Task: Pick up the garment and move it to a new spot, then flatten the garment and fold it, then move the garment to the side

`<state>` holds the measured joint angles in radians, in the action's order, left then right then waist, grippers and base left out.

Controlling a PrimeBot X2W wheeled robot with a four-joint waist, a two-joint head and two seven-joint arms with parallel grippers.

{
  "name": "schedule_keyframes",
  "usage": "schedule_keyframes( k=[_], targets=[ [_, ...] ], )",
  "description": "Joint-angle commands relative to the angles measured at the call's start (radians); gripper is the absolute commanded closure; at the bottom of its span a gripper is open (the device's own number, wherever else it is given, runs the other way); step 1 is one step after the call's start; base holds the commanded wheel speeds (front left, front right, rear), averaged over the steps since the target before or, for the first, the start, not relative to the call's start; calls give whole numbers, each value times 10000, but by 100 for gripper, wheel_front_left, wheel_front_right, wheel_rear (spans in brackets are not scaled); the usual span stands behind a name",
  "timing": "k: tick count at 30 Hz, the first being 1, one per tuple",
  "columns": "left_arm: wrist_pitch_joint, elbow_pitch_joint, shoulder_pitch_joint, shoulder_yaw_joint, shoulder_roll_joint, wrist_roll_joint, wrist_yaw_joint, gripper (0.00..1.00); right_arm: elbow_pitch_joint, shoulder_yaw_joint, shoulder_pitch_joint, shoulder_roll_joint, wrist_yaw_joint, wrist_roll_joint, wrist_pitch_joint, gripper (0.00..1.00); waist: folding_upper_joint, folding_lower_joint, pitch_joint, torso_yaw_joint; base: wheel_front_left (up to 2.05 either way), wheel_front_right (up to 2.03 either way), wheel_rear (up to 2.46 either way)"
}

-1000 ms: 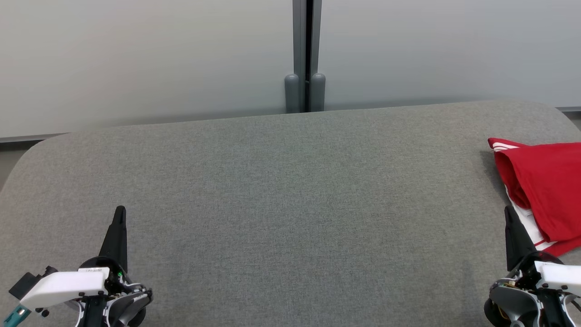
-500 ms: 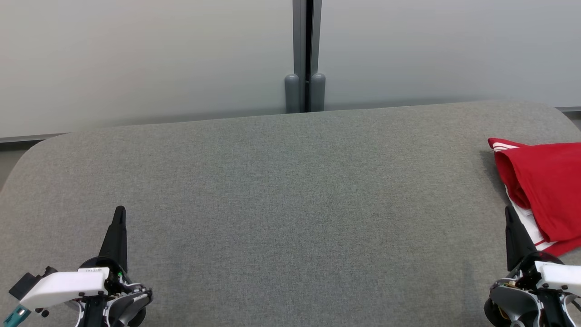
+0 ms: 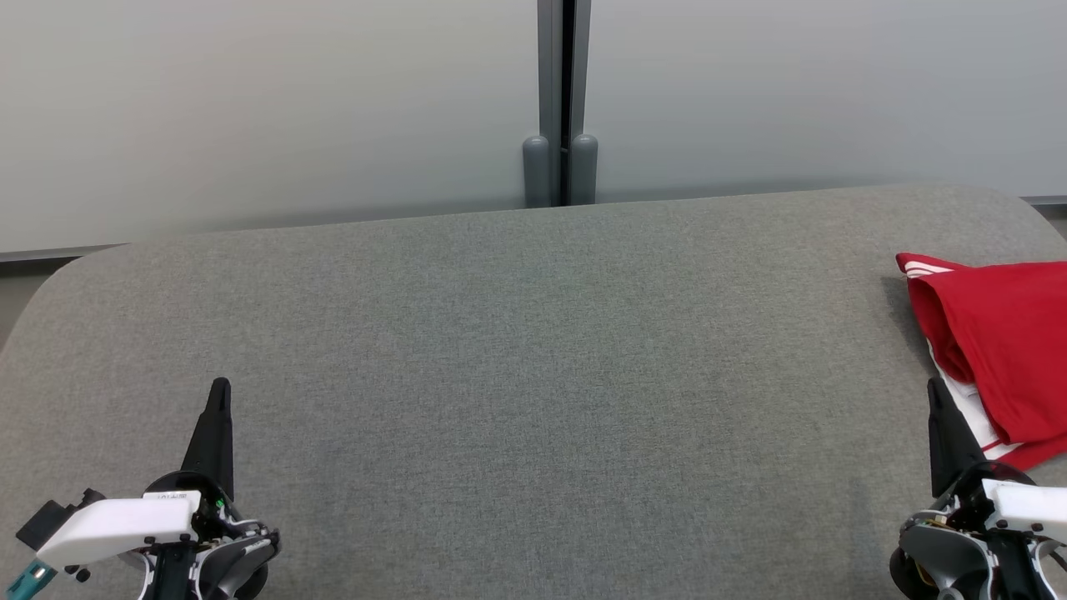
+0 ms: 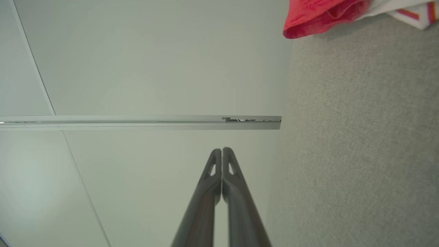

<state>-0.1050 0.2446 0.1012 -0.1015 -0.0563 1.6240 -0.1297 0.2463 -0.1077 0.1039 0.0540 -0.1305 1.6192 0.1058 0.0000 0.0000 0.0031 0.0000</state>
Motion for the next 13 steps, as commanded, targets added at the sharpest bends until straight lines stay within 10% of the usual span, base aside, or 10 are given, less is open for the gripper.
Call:
schedule_keyframes(
  k=[1,13],
  targets=[
    [-14,19,135,-49,-34,-25,-60,100,16,-12,103,8,-4,-24,48,100,0,0,0,0,0,0,0],
    [-41,20,138,-67,-18,-41,-61,100,17,-23,104,0,-4,-40,65,100,0,0,0,0,0,0,0]
  ],
)
